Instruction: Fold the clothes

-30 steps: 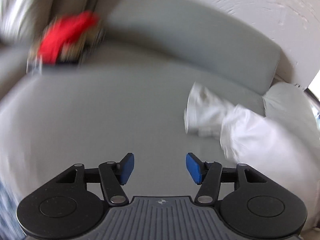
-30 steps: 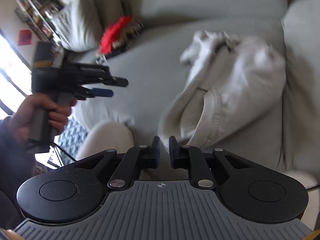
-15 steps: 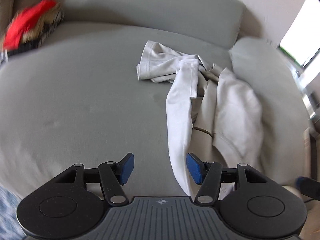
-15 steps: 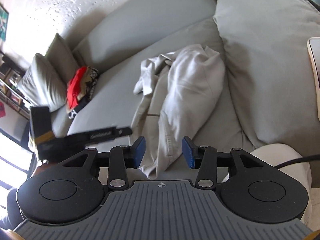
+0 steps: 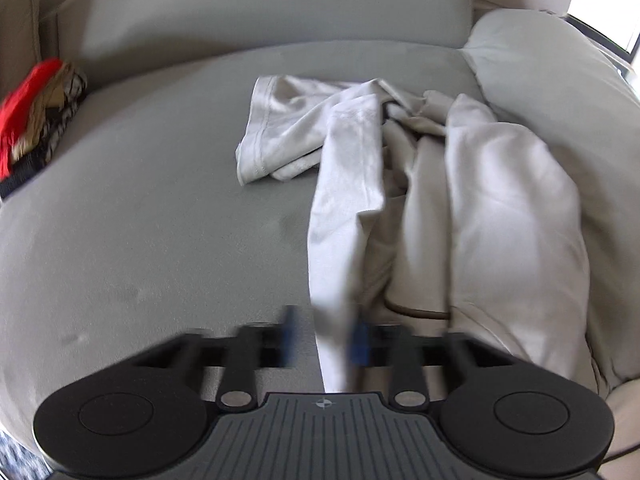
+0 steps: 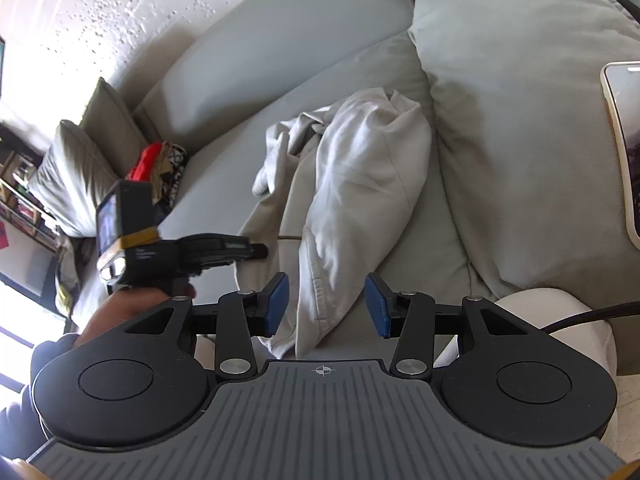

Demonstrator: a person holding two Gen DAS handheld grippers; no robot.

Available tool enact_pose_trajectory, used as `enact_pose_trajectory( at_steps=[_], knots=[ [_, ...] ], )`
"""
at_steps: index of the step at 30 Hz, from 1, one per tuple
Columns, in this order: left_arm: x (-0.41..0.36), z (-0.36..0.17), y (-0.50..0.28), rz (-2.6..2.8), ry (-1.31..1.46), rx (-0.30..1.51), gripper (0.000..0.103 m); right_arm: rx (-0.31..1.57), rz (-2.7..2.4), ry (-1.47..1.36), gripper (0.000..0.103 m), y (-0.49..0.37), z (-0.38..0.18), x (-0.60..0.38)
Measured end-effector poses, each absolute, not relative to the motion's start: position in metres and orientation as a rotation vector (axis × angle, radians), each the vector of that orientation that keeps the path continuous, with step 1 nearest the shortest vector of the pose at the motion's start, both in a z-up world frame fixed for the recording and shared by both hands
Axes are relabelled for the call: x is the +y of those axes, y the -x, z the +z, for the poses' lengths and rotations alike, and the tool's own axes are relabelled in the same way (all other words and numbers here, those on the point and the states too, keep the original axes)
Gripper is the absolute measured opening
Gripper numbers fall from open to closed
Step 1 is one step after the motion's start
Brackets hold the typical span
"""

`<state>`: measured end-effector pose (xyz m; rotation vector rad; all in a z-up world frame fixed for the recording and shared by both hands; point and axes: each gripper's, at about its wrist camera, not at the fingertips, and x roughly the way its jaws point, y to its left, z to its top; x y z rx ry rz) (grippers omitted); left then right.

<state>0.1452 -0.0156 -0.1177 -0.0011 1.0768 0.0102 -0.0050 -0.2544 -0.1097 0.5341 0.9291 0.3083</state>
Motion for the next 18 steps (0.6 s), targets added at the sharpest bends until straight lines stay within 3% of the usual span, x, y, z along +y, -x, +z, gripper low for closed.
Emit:
enact_pose_trajectory(
  at_steps=[8,18],
  knots=[
    [0.034,-0.087,-0.122,-0.013,0.273,0.936,0.001,0.897,0.297,-0.462,0.049,-0.016,-0.105,-0.236],
    [0.111,-0.042,-0.032,-0.001,0.517,0.768,0.001,0.866,0.383,-0.432,0.049,-0.062,-0.094,-0.187]
  ],
)
